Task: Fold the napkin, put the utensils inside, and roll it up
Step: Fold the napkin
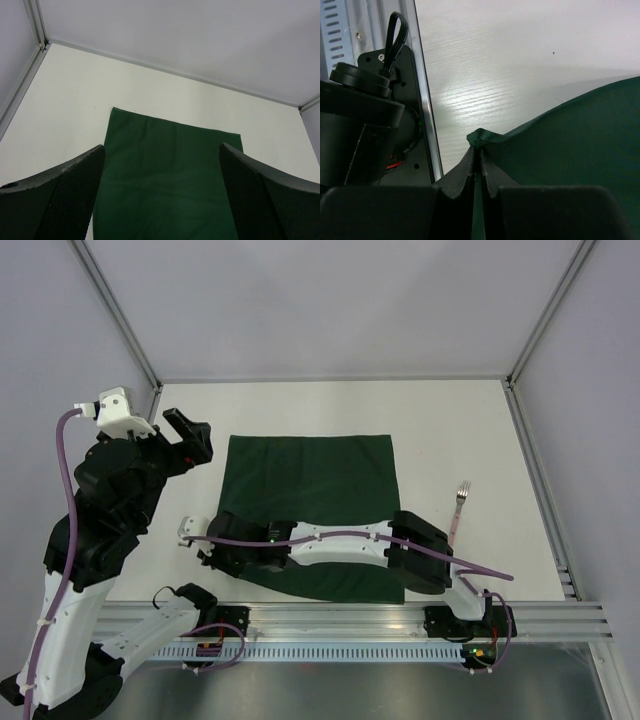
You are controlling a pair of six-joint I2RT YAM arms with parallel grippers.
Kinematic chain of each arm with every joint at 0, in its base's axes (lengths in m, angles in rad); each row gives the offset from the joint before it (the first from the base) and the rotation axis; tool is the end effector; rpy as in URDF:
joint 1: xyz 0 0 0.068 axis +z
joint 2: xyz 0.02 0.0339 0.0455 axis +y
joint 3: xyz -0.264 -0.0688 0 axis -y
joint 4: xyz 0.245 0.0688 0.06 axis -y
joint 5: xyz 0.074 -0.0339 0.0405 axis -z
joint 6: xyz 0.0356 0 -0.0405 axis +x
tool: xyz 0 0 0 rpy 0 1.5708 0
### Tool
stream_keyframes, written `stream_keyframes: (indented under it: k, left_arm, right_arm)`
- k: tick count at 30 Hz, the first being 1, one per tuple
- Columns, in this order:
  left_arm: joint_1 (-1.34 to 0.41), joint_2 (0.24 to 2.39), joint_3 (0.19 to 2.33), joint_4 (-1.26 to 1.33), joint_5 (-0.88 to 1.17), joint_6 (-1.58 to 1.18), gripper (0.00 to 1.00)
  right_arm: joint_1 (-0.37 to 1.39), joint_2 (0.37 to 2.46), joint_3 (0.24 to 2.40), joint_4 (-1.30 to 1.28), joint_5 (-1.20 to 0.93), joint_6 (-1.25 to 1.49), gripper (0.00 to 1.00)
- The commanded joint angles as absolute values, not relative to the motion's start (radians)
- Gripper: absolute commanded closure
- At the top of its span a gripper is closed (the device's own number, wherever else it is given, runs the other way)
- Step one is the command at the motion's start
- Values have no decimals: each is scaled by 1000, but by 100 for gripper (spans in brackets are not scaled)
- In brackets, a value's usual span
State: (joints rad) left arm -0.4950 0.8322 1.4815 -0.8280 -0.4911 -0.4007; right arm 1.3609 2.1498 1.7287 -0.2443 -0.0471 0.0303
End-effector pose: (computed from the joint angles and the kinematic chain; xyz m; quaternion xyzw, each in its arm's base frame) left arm 0.1002 -0.0350 0.4859 -0.1206 0.7509 -0.1012 0.6414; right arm 0.1023 0.4882 0.2214 -0.5631 0.7009 0.2965 0.3221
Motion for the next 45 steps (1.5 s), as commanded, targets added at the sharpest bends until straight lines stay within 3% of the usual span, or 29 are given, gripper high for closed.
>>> stream_keyframes:
  k: [1, 23, 45]
  left_arm:
    - [-494, 838, 1493, -810, -489, -370, 2]
    - [-494, 867, 1419, -721, -414, -377, 2]
    - [-494, 879, 1378, -690, -390, -380, 2]
  right_arm:
    - [1315, 2097, 1773, -285, -77, 58, 88]
    - [901, 1925, 1553, -356, -87, -115, 100]
    - [664, 1842, 1420, -299, -48, -173, 100]
